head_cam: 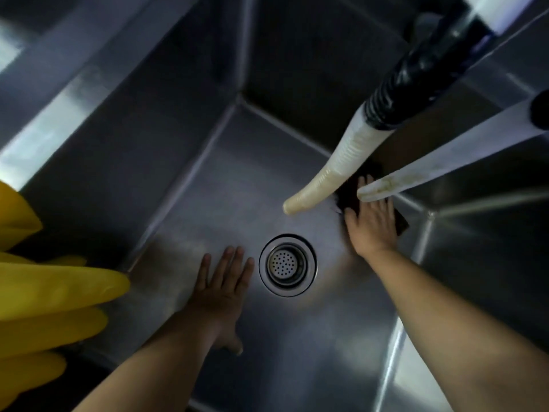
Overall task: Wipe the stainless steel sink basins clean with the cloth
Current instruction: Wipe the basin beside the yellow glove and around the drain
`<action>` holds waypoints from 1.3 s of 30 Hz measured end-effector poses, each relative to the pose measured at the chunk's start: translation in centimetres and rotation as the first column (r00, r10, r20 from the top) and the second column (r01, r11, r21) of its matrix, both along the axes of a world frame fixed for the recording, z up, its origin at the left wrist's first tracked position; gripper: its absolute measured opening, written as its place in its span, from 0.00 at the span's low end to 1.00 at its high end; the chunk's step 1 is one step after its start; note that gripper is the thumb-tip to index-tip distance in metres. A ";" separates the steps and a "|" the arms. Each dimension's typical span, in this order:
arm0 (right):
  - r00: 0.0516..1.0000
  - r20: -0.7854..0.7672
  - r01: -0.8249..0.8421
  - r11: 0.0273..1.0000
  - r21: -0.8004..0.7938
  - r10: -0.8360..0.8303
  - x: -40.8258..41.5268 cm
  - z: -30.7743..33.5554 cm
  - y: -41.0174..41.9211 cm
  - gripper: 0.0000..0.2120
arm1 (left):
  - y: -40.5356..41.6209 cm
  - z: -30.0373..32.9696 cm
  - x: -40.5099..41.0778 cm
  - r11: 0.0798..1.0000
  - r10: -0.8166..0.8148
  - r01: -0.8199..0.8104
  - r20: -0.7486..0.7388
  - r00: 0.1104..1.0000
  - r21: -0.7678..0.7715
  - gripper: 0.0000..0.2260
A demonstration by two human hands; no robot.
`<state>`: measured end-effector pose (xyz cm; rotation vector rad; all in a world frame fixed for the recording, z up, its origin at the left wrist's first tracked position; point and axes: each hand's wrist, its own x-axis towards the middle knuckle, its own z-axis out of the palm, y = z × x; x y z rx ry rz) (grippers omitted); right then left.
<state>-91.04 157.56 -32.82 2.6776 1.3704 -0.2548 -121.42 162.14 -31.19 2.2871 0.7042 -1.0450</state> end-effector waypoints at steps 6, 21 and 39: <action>0.932 0.042 0.361 0.932 -0.020 -0.360 -0.7 -0.3 -7.1 0.38 | 0.0 0.2 -0.2 1.000 -0.017 0.017 0.006 1.000 0.007 0.62; 0.918 0.014 0.395 0.912 -0.114 -0.396 -12.5 -0.9 -11.9 0.42 | -0.2 -0.1 -0.5 0.999 -0.041 0.039 0.036 0.999 0.033 0.63; 0.921 -0.142 -0.372 0.927 -0.051 0.362 -12.5 -1.2 4.2 0.31 | -0.8 -0.1 0.3 0.994 -0.060 0.063 -0.043 0.997 0.094 0.64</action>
